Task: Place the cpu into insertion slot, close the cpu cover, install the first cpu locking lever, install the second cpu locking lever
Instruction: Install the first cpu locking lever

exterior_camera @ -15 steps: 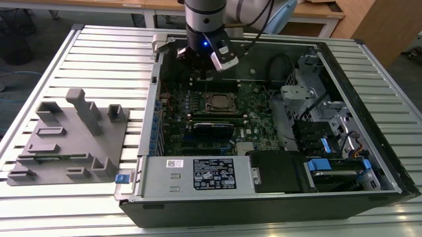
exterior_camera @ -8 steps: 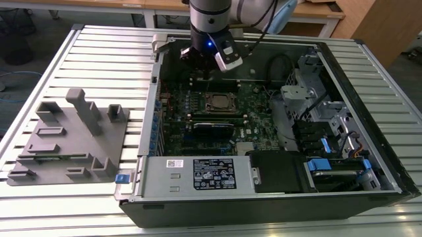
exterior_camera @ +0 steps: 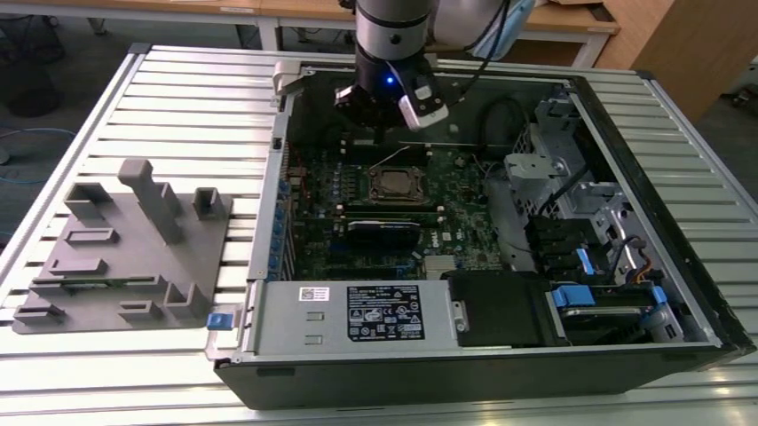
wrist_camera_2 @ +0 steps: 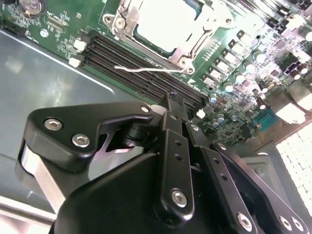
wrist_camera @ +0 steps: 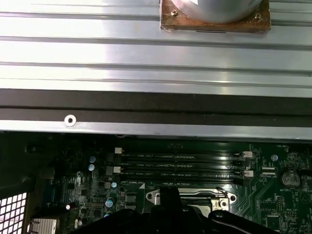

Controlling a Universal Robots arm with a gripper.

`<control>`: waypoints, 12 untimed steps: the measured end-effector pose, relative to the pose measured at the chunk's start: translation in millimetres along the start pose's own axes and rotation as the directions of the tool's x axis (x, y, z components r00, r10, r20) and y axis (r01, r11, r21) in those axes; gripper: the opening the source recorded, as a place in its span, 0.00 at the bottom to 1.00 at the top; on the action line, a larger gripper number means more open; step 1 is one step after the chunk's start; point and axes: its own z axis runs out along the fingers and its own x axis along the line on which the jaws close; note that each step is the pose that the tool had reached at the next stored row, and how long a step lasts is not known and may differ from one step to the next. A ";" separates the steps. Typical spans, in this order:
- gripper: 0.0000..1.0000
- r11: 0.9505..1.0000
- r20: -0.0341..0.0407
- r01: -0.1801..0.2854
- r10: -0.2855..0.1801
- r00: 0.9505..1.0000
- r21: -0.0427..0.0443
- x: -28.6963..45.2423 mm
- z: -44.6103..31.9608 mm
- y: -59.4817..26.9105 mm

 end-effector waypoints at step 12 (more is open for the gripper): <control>0.11 0.999 -0.003 -0.016 0.016 1.000 0.033 -17.5 4.6 -0.9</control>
